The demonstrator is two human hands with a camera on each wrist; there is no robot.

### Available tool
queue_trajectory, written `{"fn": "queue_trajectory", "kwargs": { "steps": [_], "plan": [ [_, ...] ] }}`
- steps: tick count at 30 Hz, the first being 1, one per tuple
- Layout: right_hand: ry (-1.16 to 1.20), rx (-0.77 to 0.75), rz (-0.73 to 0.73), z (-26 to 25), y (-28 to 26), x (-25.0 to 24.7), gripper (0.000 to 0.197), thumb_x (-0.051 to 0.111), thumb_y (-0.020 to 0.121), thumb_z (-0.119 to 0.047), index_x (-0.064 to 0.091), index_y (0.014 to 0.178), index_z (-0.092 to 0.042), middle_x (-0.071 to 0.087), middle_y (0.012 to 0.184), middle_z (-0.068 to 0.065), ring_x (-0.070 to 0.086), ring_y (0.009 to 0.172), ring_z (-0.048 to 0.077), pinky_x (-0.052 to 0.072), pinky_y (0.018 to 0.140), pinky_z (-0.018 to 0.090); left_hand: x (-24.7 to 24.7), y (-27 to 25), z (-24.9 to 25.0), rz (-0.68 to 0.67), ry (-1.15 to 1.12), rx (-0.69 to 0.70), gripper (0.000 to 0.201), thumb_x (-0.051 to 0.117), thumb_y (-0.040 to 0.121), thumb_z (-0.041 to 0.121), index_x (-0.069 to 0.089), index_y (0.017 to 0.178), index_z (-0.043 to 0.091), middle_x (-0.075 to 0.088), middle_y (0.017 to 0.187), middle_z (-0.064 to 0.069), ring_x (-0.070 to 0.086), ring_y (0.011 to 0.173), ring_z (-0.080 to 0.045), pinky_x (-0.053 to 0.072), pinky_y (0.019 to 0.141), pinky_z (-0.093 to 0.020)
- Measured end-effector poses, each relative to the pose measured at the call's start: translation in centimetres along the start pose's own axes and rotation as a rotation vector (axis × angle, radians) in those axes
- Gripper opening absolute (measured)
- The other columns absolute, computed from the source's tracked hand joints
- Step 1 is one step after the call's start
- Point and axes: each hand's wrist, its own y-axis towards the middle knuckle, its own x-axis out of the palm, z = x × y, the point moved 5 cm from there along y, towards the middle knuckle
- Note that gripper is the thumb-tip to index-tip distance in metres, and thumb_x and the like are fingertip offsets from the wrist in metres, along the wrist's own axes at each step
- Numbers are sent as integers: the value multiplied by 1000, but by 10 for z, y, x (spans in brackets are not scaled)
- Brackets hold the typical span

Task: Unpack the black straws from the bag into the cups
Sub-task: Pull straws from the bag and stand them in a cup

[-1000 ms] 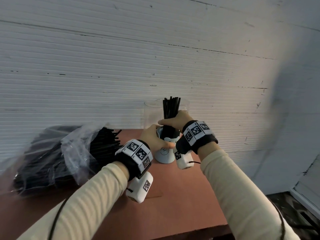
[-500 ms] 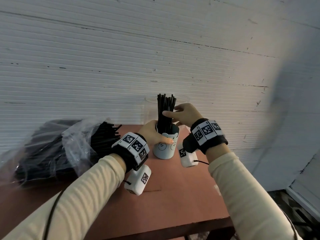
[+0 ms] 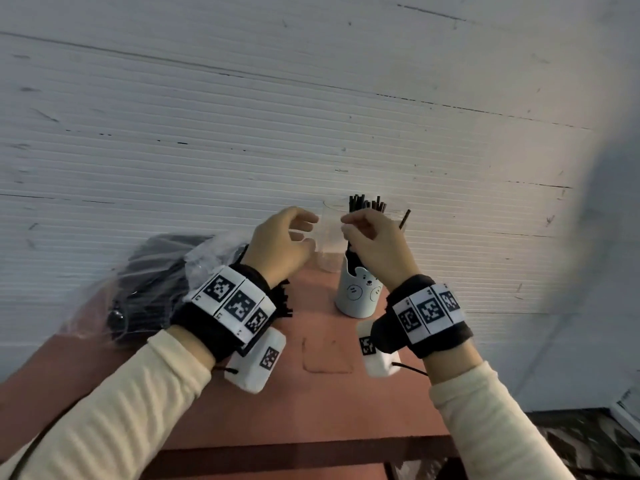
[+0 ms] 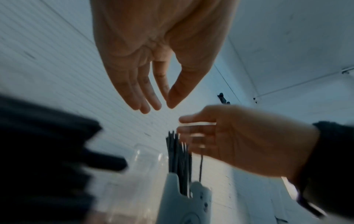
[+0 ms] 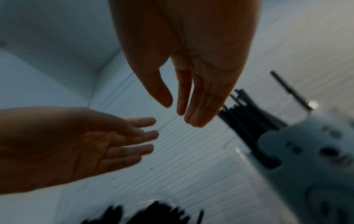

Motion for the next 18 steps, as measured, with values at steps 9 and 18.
{"fn": "queue_trajectory", "kwargs": {
  "steps": [9, 18],
  "plan": [
    [8, 166, -561, 0, -22, 113, 41, 62, 91, -36, 57, 128, -20, 62, 119, 8, 64, 105, 23, 52, 93, 38, -88, -20, -44, -50, 628, -176, 54, 73, 73, 38, 53, 123, 37, 49, 127, -11, 55, 111, -28, 46, 93, -35],
    [-169, -15, -545, -22, -33, 150, 26, 68, 87, -33, 70, 112, -26, 68, 114, -5, 61, 105, 13, 46, 95, 27, -102, -25, -72, -273, 611, -213, 63, 66, 80, 2, 51, 135, 27, 55, 137, -2, 61, 92, -17, 46, 79, -24]
  ]
}}
